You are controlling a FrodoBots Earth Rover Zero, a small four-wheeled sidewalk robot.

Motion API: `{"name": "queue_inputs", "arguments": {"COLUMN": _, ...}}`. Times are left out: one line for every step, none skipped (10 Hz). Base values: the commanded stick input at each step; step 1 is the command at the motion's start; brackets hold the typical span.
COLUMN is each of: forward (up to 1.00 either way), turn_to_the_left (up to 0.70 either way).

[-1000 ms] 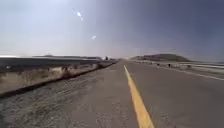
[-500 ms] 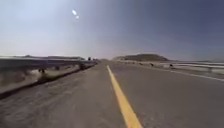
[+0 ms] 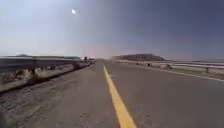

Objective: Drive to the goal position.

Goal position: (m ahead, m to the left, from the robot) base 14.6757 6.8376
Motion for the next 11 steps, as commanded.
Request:
{"name": "queue_inputs", "arguments": {"forward": 0.50, "turn_to_the_left": 0.00}}
{"name": "queue_inputs", "arguments": {"forward": 0.50, "turn_to_the_left": 0.00}}
{"name": "queue_inputs", "arguments": {"forward": 0.50, "turn_to_the_left": 0.00}}
{"name": "queue_inputs", "arguments": {"forward": 0.50, "turn_to_the_left": 0.00}}
{"name": "queue_inputs", "arguments": {"forward": 0.50, "turn_to_the_left": 0.00}}
{"name": "queue_inputs", "arguments": {"forward": 0.50, "turn_to_the_left": 0.00}}
{"name": "queue_inputs", "arguments": {"forward": 0.50, "turn_to_the_left": 0.00}}
{"name": "queue_inputs", "arguments": {"forward": 0.50, "turn_to_the_left": 0.00}}
{"name": "queue_inputs", "arguments": {"forward": 0.50, "turn_to_the_left": 0.00}}
{"name": "queue_inputs", "arguments": {"forward": 0.50, "turn_to_the_left": 0.00}}
{"name": "queue_inputs", "arguments": {"forward": 0.50, "turn_to_the_left": 0.00}}
